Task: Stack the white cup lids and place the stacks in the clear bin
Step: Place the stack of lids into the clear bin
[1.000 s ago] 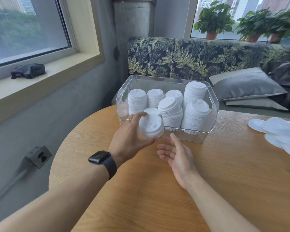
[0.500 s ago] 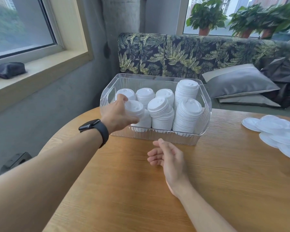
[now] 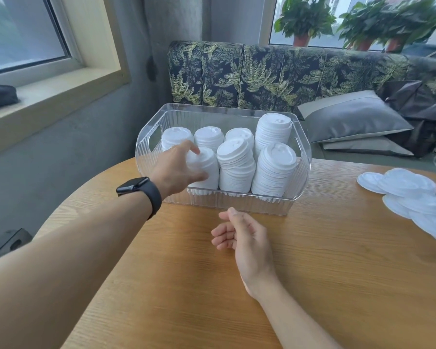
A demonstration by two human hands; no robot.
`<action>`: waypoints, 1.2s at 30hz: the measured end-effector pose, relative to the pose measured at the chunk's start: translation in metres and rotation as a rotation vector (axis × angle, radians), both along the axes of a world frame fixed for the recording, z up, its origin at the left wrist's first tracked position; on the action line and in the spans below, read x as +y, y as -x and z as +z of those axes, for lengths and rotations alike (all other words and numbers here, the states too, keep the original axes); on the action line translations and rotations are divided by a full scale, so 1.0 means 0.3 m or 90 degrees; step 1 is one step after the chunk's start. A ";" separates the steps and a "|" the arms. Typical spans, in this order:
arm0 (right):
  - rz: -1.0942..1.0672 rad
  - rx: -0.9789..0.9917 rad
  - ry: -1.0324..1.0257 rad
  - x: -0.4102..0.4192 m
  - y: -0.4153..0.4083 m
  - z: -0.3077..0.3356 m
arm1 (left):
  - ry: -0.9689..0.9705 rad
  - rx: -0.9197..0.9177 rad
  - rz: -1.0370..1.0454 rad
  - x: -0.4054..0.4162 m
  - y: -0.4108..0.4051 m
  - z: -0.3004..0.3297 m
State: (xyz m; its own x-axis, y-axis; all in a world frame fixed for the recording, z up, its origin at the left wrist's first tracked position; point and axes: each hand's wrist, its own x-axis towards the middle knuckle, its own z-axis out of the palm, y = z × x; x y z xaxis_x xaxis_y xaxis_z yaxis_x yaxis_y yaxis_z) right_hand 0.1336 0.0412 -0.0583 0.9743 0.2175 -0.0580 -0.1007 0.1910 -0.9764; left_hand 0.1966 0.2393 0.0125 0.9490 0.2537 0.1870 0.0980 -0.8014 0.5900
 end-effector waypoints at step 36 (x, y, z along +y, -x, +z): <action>-0.003 -0.023 0.025 -0.013 0.033 0.006 | -0.171 -0.045 -0.206 -0.280 -0.036 0.023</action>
State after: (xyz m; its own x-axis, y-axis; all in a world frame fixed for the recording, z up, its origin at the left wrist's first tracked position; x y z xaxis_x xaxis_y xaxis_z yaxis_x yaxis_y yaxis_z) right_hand 0.1238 0.0373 -0.0564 0.9769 0.2115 -0.0309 -0.0642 0.1527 -0.9862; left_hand 0.2073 0.1553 0.0195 0.9544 -0.1215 0.2727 -0.2166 -0.9104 0.3524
